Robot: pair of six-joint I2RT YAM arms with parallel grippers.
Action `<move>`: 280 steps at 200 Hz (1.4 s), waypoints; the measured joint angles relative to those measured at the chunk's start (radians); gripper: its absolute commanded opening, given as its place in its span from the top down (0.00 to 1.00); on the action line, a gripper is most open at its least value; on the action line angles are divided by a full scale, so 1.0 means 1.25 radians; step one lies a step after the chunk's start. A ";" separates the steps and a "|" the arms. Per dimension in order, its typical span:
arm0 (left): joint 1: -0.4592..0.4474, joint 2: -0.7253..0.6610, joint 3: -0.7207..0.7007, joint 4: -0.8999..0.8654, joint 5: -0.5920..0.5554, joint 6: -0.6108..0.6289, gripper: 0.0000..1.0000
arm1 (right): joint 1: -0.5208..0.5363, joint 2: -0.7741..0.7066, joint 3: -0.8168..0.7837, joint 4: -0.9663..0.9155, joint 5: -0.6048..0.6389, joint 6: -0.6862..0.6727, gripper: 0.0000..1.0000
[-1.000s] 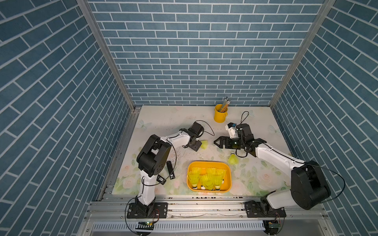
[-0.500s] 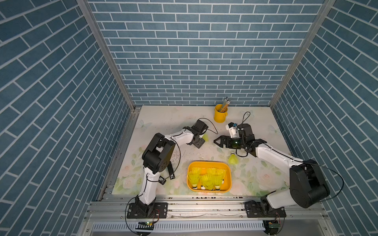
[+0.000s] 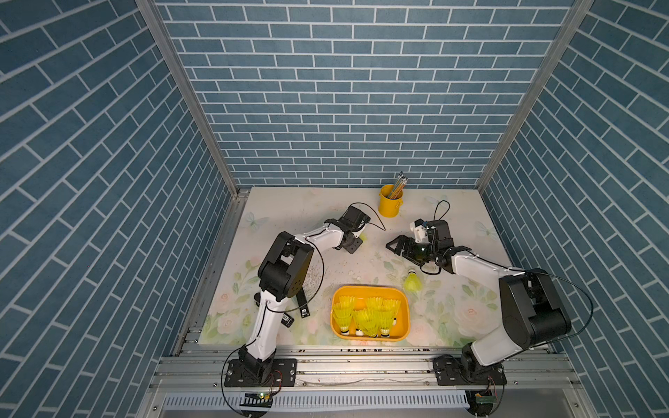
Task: Put the shuttlecocks into the storage box
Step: Pick up the shuttlecock at the center of the board.
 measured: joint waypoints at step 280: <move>0.023 -0.335 -0.217 -0.024 0.159 -0.347 0.76 | 0.073 -0.099 0.028 -0.098 0.095 -0.045 0.10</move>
